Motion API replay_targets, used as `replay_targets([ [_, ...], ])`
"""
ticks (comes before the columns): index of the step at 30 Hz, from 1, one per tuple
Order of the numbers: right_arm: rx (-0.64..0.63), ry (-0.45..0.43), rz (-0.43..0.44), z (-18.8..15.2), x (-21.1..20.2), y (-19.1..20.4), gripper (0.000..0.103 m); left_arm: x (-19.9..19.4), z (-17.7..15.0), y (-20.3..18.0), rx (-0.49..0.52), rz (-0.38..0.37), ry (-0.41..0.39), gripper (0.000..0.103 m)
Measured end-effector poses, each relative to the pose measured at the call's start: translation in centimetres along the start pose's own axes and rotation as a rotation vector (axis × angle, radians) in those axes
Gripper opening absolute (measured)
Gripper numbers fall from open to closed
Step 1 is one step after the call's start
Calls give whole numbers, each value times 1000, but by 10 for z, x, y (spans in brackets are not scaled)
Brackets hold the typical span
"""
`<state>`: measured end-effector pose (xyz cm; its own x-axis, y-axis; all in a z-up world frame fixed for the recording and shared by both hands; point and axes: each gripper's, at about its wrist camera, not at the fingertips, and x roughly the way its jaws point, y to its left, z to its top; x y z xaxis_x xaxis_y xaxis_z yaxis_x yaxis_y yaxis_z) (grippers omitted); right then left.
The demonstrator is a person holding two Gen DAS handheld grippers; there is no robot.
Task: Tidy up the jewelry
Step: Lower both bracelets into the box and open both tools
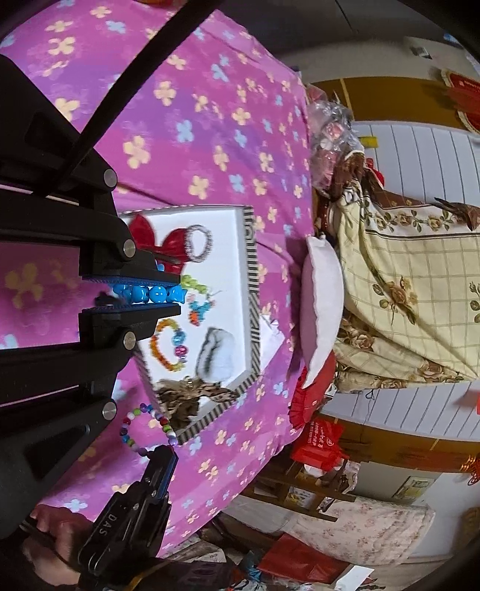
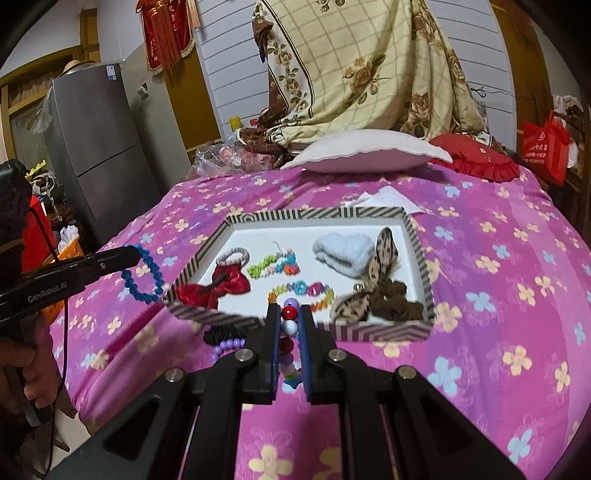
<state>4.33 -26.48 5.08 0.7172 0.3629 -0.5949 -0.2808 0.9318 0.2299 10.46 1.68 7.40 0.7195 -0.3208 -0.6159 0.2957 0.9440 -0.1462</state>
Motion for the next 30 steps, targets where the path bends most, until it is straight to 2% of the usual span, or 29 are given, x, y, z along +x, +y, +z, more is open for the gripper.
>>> replay_targets([
  [6, -15, -33, -13, 44, 14, -5, 9, 30, 30, 7, -5, 6, 9, 0],
  [16, 66, 11, 8, 104, 102, -40, 9, 107, 77, 24, -64, 17, 64, 0],
  [24, 165, 77, 80, 114, 178, -45, 9, 164, 88, 21, -139, -43, 115, 0],
  [30, 259, 165, 33, 107, 214, -71, 9, 212, 72, 33, -103, 61, 228, 0],
])
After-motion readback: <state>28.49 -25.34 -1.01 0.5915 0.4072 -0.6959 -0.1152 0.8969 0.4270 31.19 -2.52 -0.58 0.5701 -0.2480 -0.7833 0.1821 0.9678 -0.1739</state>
